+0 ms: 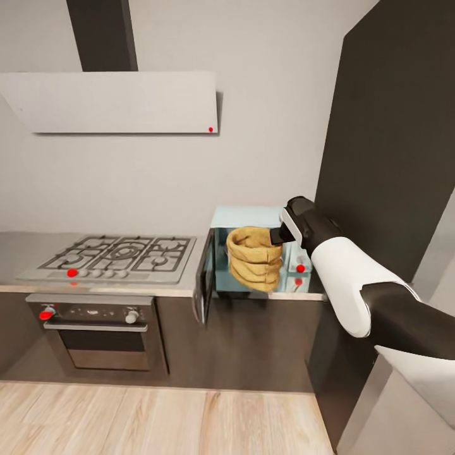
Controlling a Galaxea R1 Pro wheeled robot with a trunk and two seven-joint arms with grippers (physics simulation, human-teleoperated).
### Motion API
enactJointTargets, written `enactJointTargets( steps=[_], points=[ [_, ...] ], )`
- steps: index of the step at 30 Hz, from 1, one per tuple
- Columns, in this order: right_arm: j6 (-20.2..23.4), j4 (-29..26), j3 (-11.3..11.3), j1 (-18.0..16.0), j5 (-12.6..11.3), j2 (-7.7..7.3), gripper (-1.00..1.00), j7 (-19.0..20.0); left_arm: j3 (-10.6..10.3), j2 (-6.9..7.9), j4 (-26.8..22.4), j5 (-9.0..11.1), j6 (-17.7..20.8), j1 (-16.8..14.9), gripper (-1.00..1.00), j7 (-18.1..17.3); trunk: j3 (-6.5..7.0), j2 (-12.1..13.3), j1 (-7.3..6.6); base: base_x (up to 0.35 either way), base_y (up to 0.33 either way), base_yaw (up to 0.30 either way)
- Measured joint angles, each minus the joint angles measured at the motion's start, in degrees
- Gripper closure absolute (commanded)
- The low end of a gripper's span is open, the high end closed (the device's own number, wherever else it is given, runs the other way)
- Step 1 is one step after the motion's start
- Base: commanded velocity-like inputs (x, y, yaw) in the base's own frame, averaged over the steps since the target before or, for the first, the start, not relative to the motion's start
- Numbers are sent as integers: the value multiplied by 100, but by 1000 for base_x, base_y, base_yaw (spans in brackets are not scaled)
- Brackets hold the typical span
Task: In the kitchen, take the popcorn bag from the countertop, put it into the microwave, and heat it until the popcorn is cooked so the cooked popcorn ends up inside the bag.
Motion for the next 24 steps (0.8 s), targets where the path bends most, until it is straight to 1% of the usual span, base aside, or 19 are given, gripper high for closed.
enactJointTargets(
  steps=[4, 8, 10, 15, 24],
  points=[
    [0, 0, 0, 0, 6, -2, 100, -9, 0, 0, 0, 0, -3, 0, -100, 0, 0, 0, 0, 279, 0, 0],
    [0, 0, -1, 0, 9, -8, 100, -13, 0, 0, 0, 0, -7, 0, -100, 0, 0, 1, 3, 62, 0, 0],
    [0, 5, -1, 0, 9, -10, 100, -14, 3, -4, 0, 0, -8, 0, -100, 0, 0, 1, 4, -55, 0, 0],
    [0, 159, -3, 0, 8, -19, 100, -14, 8, -9, 7, 1, -8, 0, -100, 4, 0, 1, 5, -184, 0, 0],
    [0, 177, 1, 0, 19, -21, 100, -17, 8, 0, 3, 1, -8, 0, -100, 0, 0, 1, 3, -13, 0, 0]
  ],
)
